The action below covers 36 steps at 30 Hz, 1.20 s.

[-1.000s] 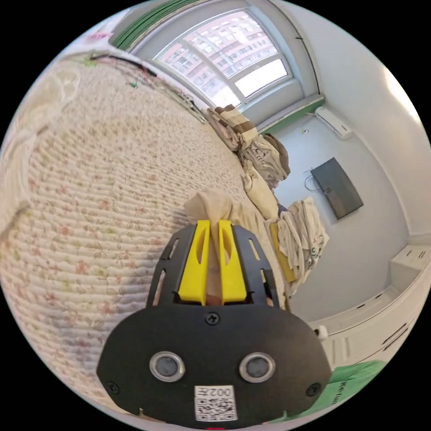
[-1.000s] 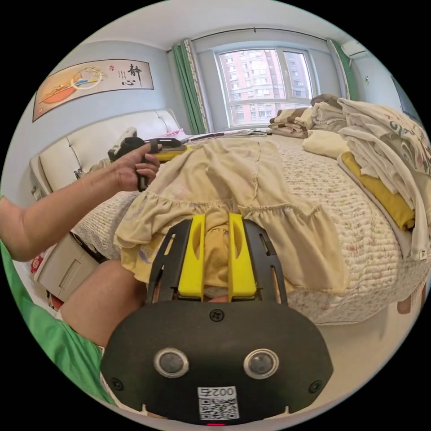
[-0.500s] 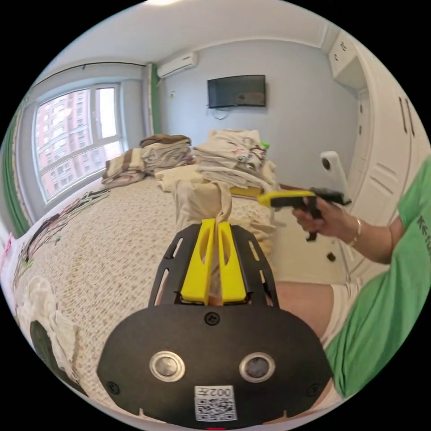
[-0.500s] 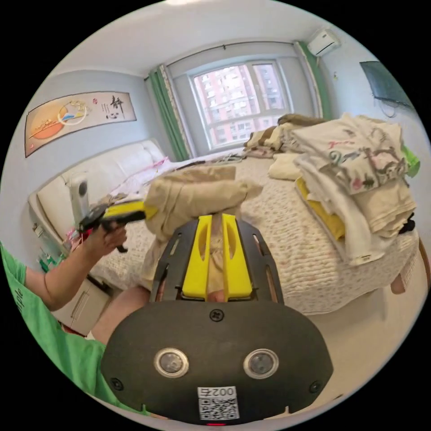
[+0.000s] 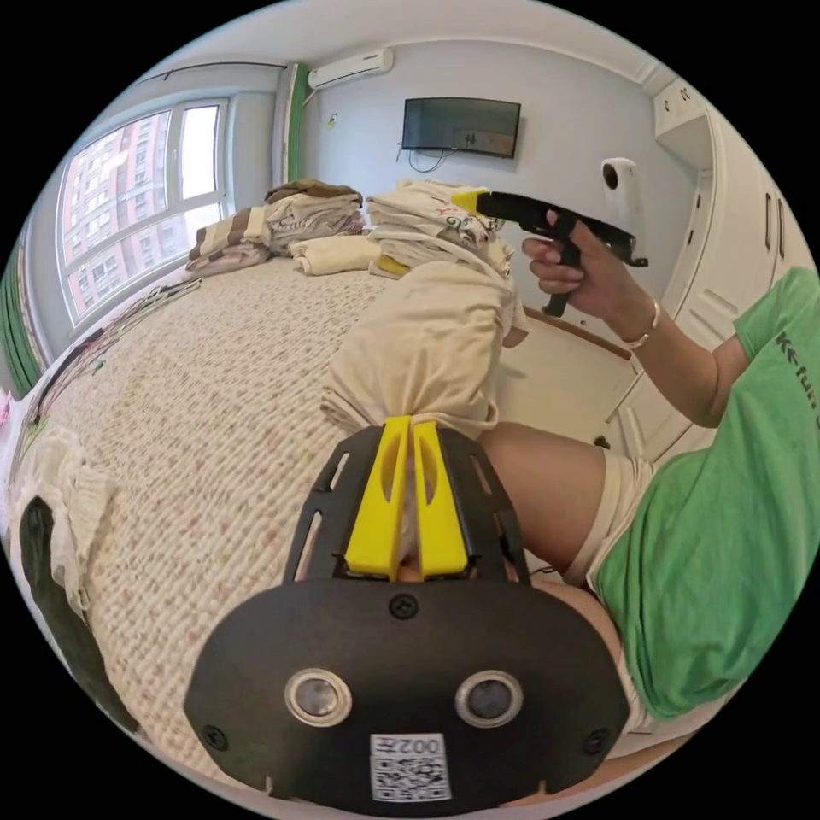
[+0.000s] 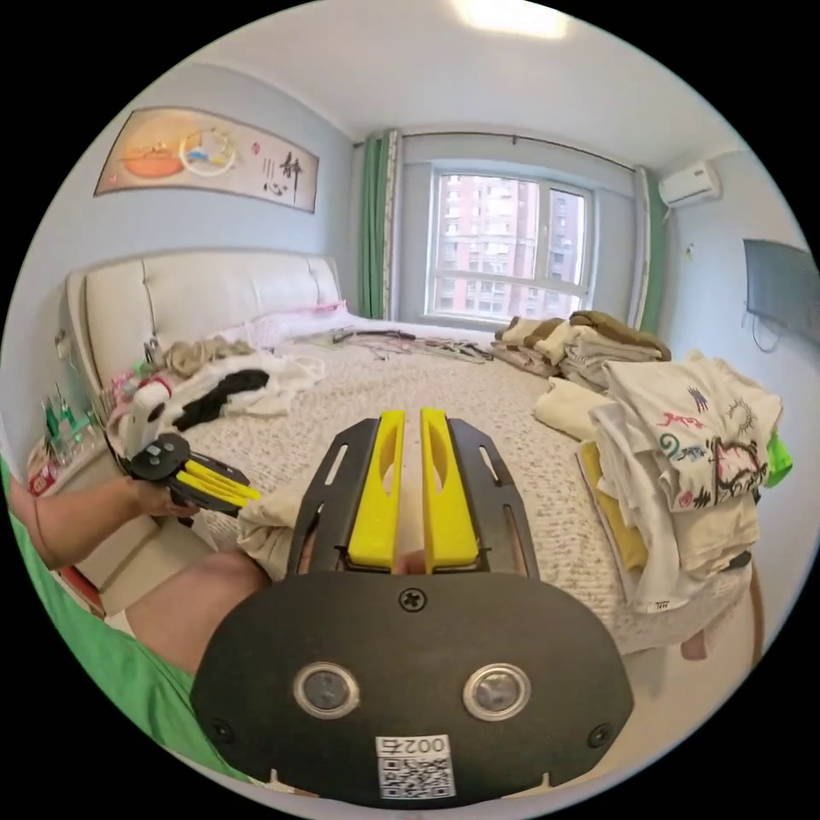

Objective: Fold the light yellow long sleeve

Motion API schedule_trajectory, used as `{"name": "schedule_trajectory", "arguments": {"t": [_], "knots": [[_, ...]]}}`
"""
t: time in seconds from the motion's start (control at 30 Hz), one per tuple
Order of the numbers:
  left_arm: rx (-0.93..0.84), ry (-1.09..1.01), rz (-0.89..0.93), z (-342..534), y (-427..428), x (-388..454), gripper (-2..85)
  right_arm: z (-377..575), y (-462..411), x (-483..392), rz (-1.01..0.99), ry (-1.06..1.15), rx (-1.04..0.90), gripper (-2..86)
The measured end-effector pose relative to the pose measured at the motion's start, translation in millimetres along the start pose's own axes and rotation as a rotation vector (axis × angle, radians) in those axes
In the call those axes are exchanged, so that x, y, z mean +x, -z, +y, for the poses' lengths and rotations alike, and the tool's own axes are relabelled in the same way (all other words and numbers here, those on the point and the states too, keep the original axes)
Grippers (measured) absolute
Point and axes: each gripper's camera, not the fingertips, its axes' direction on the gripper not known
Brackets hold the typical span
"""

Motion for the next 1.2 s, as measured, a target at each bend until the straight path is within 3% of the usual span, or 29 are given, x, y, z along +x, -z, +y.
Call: {"name": "schedule_trajectory", "arguments": {"t": [0.13,0.23,0.3,0.47,0.73,0.83,0.93,1.03,1.2], "knots": [[0.039,0.046,0.008,-1.4,0.3,0.2,-0.9,44.7,-79.8,-16.9,0.011,-0.013,-0.297,0.1],[0.047,0.072,0.019,-5.3,2.9,-0.7,-0.9,82.4,-83.3,-6.6,-0.049,-0.097,-0.157,-0.5],[0.065,0.1,0.036,-7.6,6.7,-2.6,-0.9,80.2,-83.3,3.1,-0.105,-0.167,-0.174,-0.6],[0.105,0.219,0.095,-10.8,13.2,-19.7,-1.0,70.8,-81.4,-6.3,-0.081,-0.103,-0.233,-0.5],[0.029,0.342,0.191,20.5,7.3,-32.8,-1.5,82.7,-58.3,-13.7,-0.079,-0.045,-0.283,2.6],[0.066,0.398,0.158,33.4,20.1,-34.5,-1.5,83.5,-46.9,-7.9,-0.1,-0.098,-0.273,4.0],[0.148,0.467,0.123,42.4,35.5,-39.8,-1.3,90.4,-34.2,-9.6,-0.173,-0.097,-0.146,4.5],[0.271,0.546,0.006,47.3,56.8,-41.3,-0.8,110.1,-69.6,-17.4,-0.138,-0.059,-0.258,5.1],[0.322,0.586,-0.041,33.4,60.2,-49.0,2.8,130.1,-78.2,-14.6,-0.149,-0.12,-0.219,5.1]]}}
